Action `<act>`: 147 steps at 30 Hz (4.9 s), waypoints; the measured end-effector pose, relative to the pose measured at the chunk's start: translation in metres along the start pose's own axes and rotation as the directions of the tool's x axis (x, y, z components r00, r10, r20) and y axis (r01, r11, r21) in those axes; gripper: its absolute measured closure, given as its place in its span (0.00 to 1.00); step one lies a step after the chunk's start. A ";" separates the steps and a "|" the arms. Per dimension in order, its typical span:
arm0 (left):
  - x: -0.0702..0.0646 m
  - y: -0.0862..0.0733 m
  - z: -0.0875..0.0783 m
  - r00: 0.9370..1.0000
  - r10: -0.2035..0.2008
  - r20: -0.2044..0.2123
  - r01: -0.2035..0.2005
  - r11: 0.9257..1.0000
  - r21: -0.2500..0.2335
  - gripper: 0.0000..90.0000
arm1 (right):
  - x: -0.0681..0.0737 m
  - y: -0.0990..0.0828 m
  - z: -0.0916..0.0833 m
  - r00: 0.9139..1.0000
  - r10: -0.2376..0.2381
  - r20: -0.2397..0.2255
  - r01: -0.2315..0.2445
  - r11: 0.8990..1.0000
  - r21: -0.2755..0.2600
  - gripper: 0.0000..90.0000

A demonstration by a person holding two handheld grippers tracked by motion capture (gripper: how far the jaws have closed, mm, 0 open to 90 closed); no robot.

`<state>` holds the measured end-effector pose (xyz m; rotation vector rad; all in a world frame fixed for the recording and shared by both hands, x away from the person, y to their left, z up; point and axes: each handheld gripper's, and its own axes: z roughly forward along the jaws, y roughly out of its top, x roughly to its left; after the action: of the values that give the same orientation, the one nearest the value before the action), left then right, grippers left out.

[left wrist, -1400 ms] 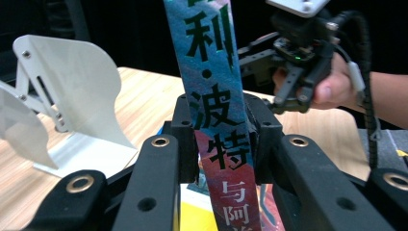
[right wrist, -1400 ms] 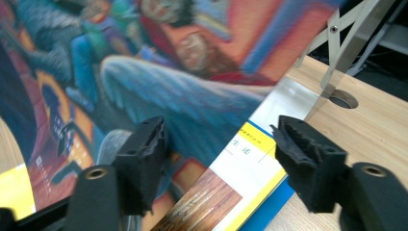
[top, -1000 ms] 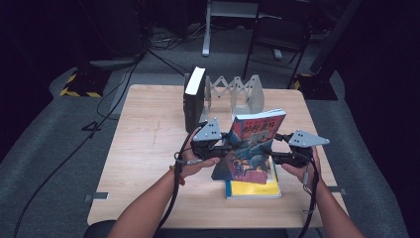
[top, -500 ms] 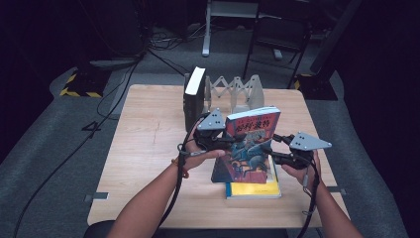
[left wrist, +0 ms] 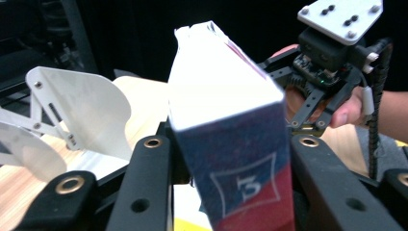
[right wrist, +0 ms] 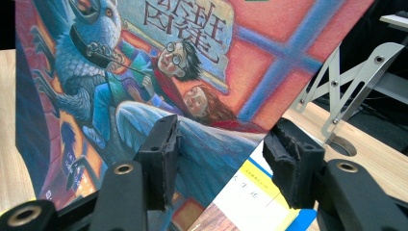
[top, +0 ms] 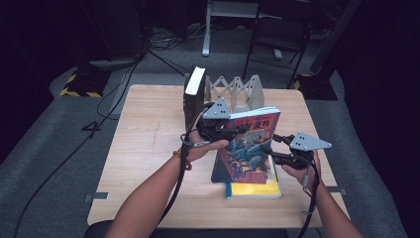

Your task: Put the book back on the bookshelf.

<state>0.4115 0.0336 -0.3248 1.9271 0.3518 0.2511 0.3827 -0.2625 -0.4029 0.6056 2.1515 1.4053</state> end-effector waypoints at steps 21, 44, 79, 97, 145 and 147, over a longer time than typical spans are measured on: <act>-0.020 0.016 -0.019 0.997 0.033 -0.066 -0.038 0.996 -0.078 0.81 | -0.035 -0.062 -0.038 0.989 0.128 0.078 -0.144 0.953 0.265 0.36; 0.019 -0.003 -0.069 0.948 -0.075 -0.311 0.038 0.992 -0.122 0.81 | -0.055 -0.118 -0.041 0.957 0.232 0.173 -0.281 0.887 0.366 0.31; 0.046 -0.004 -0.073 0.751 -0.233 -0.618 0.167 0.972 -0.164 0.81 | -0.053 -0.124 -0.029 0.959 0.227 0.170 -0.279 0.869 0.410 0.27; 0.066 0.002 -0.038 0.657 -0.292 -0.695 0.225 0.956 -0.189 0.81 | -0.053 -0.123 -0.029 0.959 0.230 0.163 -0.278 0.870 0.407 0.28; 0.120 -0.003 0.010 0.606 -0.310 -0.733 0.264 0.947 -0.182 0.81 | -0.054 -0.124 -0.029 0.961 0.232 0.148 -0.273 0.875 0.400 0.29; 0.120 -0.005 0.010 0.609 -0.301 -0.733 0.258 0.950 -0.176 0.81 | -0.054 -0.124 -0.029 0.962 0.230 0.148 -0.271 0.874 0.403 0.29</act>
<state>0.5258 0.0696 -0.3326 1.5894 1.1890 0.8575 0.3953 -0.3613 -0.4987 1.1262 2.3769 1.0006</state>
